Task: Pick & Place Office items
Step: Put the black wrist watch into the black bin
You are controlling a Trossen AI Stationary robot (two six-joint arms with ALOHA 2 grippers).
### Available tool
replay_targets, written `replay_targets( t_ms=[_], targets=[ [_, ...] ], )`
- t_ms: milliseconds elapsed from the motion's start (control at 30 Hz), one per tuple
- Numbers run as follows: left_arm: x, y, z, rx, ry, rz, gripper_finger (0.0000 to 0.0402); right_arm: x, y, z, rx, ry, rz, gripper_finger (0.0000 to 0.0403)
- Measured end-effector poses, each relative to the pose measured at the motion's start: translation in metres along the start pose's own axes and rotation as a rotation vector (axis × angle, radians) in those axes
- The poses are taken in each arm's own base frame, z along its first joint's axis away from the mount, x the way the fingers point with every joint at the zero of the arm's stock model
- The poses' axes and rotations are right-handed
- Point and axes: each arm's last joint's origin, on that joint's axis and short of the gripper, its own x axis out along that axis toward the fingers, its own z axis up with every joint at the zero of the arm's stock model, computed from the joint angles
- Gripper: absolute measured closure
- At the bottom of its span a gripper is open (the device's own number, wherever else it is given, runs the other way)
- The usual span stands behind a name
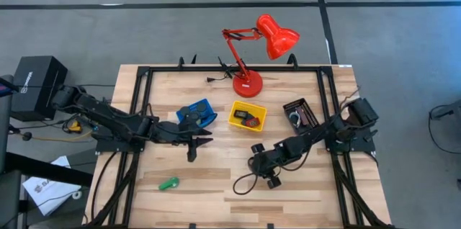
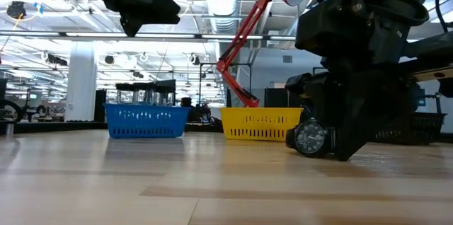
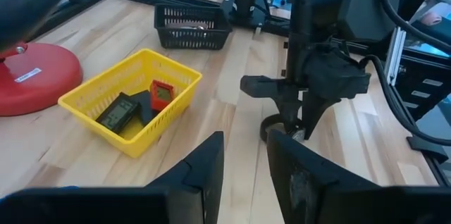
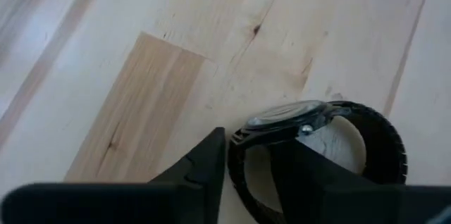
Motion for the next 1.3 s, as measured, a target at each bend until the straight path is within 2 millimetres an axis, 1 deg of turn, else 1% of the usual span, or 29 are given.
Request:
replay_targets(
  t_ms=[333, 400, 500, 567, 700, 767, 867, 967, 1100, 1200, 1300],
  targets=[
    [0.0, 0.0, 0.0, -0.001, -0.003, -0.001, 0.0298, 0.001, -0.001, 0.007, 0.051, -0.088, -0.035, 0.039],
    [0.0, 0.0, 0.0, -0.001, -0.004, -0.001, 0.0298, 0.001, -0.001, 0.009, 0.051, -0.111, -0.036, 0.0395],
    [0.0, 0.0, 0.0, -0.001, -0.004, -0.001, 0.0298, 0.0, -0.002, 0.014, 0.076, -0.151, -0.055, 0.0387],
    [0.0, 0.0, 0.0, -0.001, -0.004, -0.001, 0.0298, -0.001, -0.002, 0.016, 0.08, -0.146, -0.074, 0.0386],
    [0.0, 0.0, 0.0, -0.001, -0.003, -0.001, 0.0298, -0.011, -0.003, 0.025, 0.08, -0.128, -0.122, 0.0396],
    [0.0, 0.0, 0.0, -0.001, -0.004, -0.001, 0.0298, -0.021, -0.004, 0.027, 0.076, -0.1, -0.171, 0.0396],
    [0.0, 0.0, 0.0, -0.001, -0.004, -0.001, 0.0298, -0.041, -0.005, 0.03, 0.076, -0.105, -0.219, 0.0389],
    [0.0, 0.0, 0.001, -0.002, -0.005, -0.002, 0.0298, -0.066, -0.005, 0.035, 0.062, -0.146, -0.225, 0.0387],
    [0.0, 0.0, 0.001, -0.003, -0.006, -0.002, 0.0298, -0.103, -0.004, 0.038, 0.045, -0.236, -0.238, 0.0397],
    [0.0, 0.0, 0.001, -0.005, -0.011, -0.004, 0.0298, -0.123, -0.004, 0.029, 0.026, -0.263, -0.244, 0.0396],
    [0.0, 0.0, 0.001, -0.005, -0.011, -0.004, 0.0298, -0.136, -0.006, 0.01, 0.013, -0.24, -0.254, 0.0387]
  ],
)
